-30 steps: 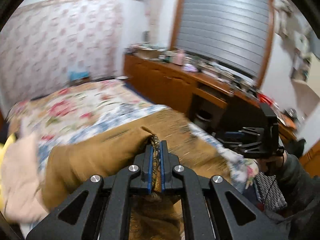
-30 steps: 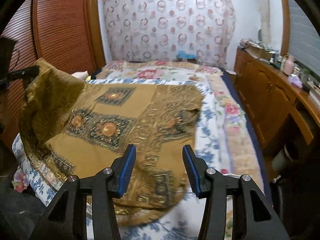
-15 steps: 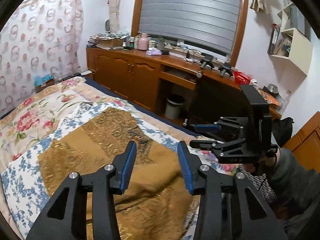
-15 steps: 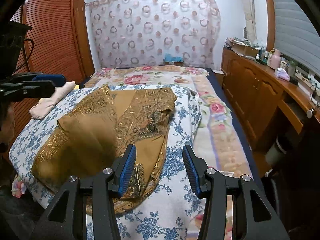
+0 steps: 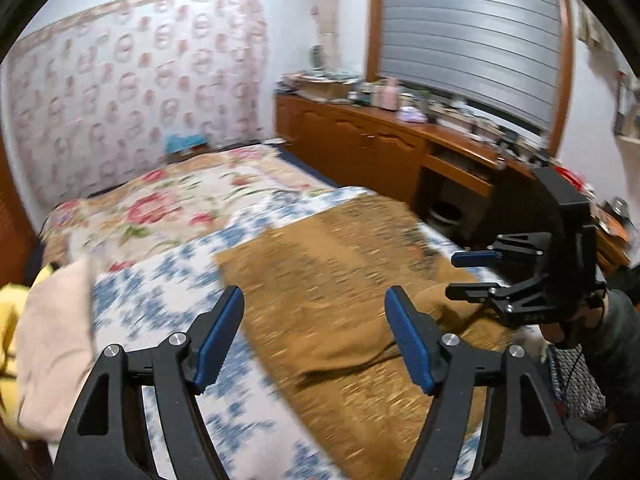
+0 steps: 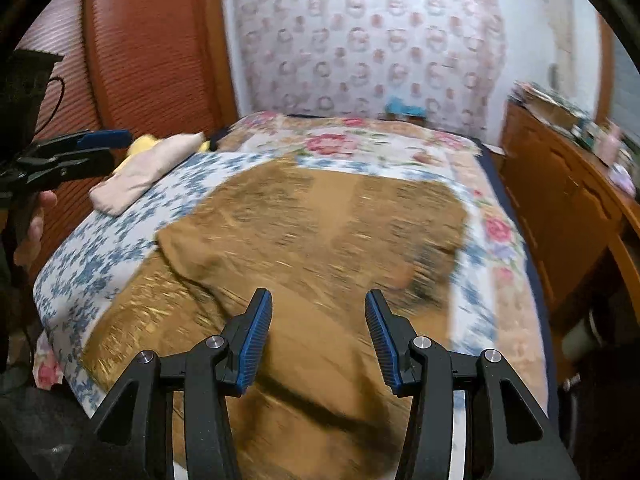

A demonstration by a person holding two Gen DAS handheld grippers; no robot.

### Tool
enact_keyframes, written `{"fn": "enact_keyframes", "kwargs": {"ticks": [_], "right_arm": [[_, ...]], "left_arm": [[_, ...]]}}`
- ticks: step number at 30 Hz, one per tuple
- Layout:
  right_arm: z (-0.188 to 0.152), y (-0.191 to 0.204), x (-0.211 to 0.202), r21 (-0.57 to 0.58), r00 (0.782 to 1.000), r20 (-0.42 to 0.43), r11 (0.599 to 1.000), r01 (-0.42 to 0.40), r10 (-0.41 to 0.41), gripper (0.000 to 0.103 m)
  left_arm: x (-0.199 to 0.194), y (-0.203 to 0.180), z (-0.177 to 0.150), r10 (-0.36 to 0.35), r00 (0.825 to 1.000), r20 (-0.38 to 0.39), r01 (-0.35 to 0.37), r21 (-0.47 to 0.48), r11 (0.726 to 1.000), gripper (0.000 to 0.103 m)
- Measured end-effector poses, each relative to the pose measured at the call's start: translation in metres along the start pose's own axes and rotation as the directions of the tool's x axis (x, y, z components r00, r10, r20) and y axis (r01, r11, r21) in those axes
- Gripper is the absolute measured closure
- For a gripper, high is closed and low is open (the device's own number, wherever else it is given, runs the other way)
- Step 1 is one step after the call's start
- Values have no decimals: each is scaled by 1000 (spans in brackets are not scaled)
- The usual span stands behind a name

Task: Fold small clothes
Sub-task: 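Grasp the shirt's opposite side edge with the right tool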

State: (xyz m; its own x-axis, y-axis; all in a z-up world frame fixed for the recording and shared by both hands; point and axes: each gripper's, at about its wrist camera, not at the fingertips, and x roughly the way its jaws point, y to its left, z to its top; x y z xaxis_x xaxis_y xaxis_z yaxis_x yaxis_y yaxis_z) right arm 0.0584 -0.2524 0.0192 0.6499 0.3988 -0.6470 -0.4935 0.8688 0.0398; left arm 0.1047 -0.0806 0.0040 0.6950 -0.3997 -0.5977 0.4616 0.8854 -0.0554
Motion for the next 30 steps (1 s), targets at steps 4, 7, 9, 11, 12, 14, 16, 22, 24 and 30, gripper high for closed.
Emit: {"fn": "enact_keyframes", "kwargs": {"ticks": [4, 7, 9, 11, 12, 14, 16, 22, 24, 30], "right_arm": [[22, 34, 28, -80, 997, -23, 994, -69, 68, 51], [38, 54, 51, -118, 991, -53, 985, -125, 120, 47], [44, 66, 67, -142, 986, -84, 977, -158, 147, 47], [47, 75, 82, -172, 980, -120, 969, -177, 158, 47], [49, 78, 89, -183, 976, -140, 965, -189, 165, 47], [49, 79, 97, -202, 972, -164, 959, -198, 166, 47], [49, 81, 104, -216, 970, -182, 956, -201, 163, 47], [52, 88, 126, -283, 973, -208, 946, -161, 104, 47], [52, 91, 129, -280, 971, -215, 946, -161, 102, 47], [53, 92, 120, -267, 972, -202, 949, -171, 118, 95]], "left_arm": [[-7, 25, -19, 65, 998, -6, -65, -44, 997, 29], [-10, 40, -32, 94, 995, -17, -95, -71, 993, 29], [-10, 48, -40, 108, 994, -26, -110, -85, 990, 29], [-9, 54, -47, 114, 993, -35, -117, -95, 989, 29], [-8, 56, -51, 118, 992, -40, -122, -99, 988, 29], [-7, 59, -55, 126, 991, -44, -130, -104, 986, 29], [-7, 61, -57, 126, 991, -42, -130, -111, 985, 29], [-5, 62, -55, 130, 991, -41, -134, -118, 984, 29], [-6, 62, -55, 131, 991, -39, -135, -116, 984, 29], [-6, 60, -54, 127, 991, -34, -130, -117, 985, 29]]}}
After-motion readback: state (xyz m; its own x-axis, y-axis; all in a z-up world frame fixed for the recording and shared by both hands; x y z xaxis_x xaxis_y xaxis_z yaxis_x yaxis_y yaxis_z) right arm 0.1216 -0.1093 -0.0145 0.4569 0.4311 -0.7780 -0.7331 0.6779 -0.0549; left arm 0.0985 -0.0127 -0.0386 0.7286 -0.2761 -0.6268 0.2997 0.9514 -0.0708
